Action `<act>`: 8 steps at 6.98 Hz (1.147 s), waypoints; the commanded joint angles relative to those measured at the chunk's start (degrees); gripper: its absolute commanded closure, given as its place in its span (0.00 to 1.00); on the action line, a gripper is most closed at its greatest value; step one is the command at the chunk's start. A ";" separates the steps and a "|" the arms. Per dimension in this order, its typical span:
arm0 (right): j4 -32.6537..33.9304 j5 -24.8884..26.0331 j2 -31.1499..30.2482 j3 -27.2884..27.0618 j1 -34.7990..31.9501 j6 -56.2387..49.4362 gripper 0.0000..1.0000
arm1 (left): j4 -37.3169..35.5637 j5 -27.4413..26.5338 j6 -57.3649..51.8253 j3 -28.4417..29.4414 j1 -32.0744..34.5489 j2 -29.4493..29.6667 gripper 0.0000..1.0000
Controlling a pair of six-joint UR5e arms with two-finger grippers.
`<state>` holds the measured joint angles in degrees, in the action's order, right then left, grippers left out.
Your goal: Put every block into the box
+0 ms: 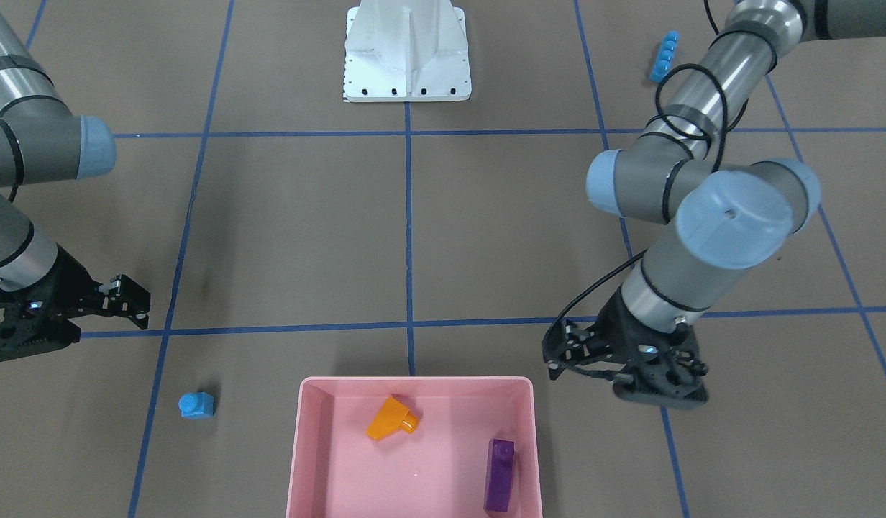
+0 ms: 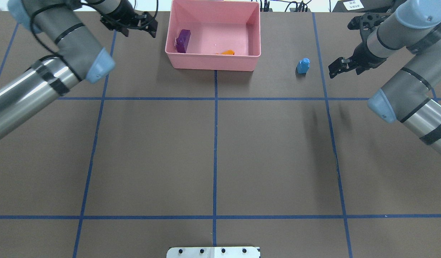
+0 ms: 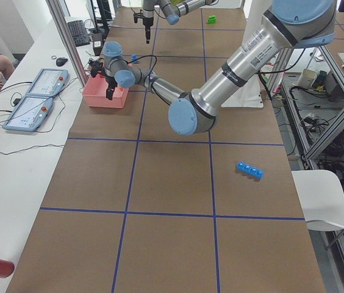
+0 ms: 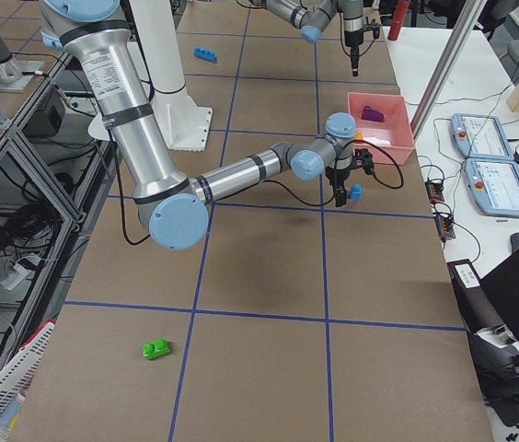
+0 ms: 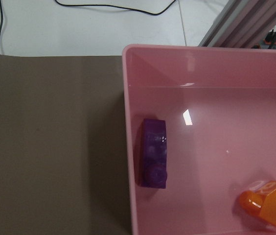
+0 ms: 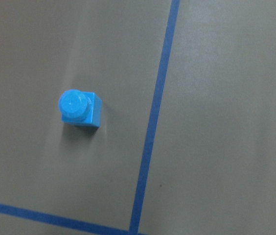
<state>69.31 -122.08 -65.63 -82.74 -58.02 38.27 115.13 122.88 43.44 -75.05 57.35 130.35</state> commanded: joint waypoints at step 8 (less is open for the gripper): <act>-7.94 9.49 17.02 23.22 6.34 8.75 0.23 | 0.18 2.28 -15.93 -21.72 2.77 -26.47 0.00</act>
<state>62.78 -112.80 -49.56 -62.00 -51.77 46.98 115.31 125.16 27.46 -96.75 60.16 103.87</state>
